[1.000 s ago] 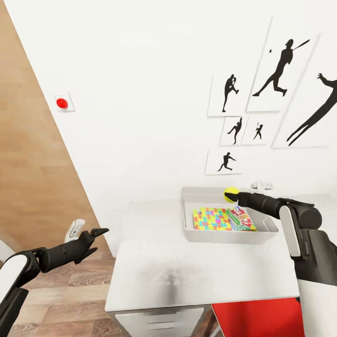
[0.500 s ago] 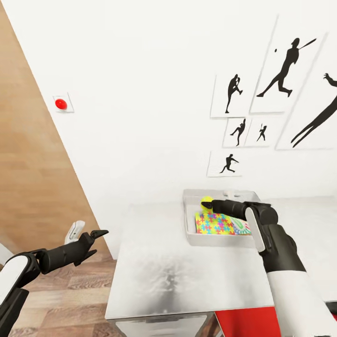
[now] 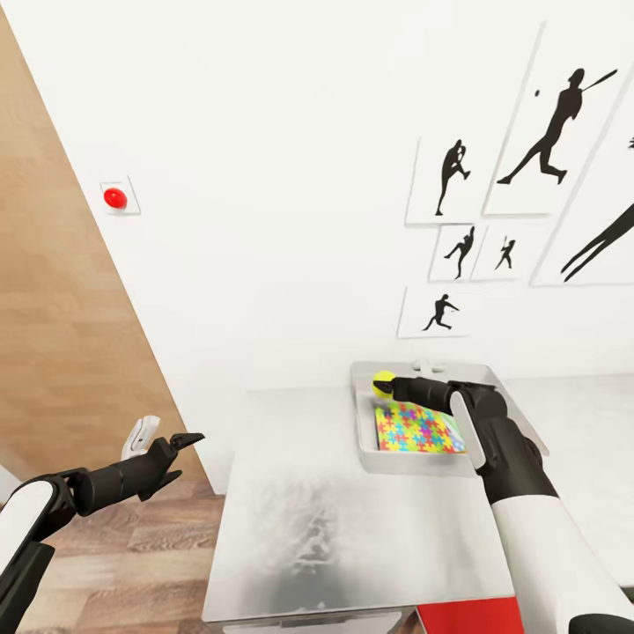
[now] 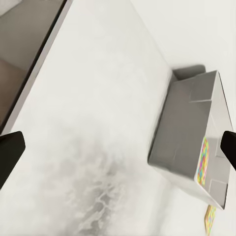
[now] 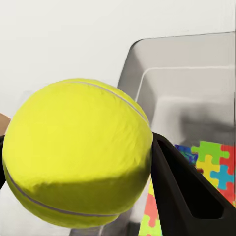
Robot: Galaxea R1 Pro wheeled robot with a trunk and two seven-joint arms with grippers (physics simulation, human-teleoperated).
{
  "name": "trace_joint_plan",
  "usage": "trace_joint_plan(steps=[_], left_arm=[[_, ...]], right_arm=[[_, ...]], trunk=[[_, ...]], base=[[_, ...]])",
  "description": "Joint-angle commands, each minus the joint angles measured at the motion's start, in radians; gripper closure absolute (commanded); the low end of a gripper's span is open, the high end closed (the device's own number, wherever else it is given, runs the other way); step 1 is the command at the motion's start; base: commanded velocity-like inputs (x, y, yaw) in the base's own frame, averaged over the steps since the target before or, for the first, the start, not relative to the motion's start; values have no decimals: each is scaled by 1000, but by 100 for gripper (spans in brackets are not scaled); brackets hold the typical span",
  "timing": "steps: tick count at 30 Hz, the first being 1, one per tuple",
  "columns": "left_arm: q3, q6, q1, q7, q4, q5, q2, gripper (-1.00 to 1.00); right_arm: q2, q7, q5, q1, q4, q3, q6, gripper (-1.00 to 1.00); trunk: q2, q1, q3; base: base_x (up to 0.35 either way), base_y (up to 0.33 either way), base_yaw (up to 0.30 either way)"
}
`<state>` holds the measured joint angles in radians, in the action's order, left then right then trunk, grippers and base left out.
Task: Put all the toys in the child's room - the three board games (two on the bed and one on the table), the two jigsaw puzzles on the table, and the tennis ball on the table - inside the toy box on the table in the child's room.
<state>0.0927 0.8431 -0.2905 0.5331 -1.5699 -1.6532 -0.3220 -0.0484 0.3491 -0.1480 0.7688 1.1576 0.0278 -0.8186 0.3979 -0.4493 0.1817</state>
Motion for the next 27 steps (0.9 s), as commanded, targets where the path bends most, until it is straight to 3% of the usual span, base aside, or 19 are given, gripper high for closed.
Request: trace_joint_plan(steps=[1, 7, 15, 27], left_arm=[[1, 2, -1, 10, -1, -11, 0, -100], [1, 2, -1, 11, -1, -11, 0, -100], [1, 2, -1, 11, -1, -11, 0, -100], [1, 2, -1, 11, -1, -10, 1, -100]], right_arm=[[0, -2, -7, 1, -4, 1, 6, 100], [1, -12, 12, 17, -71, 2, 64, 100], [31, -77, 13, 26, -86, 1, 63, 100], [38, -87, 13, 27, -87, 1, 61, 100]], trunk=[[2, -1, 2], [2, -1, 2], [2, -1, 4], [2, -1, 21]], base=[[28, 20, 0], [10, 7, 0], [1, 0, 0], [0, 0, 0]])
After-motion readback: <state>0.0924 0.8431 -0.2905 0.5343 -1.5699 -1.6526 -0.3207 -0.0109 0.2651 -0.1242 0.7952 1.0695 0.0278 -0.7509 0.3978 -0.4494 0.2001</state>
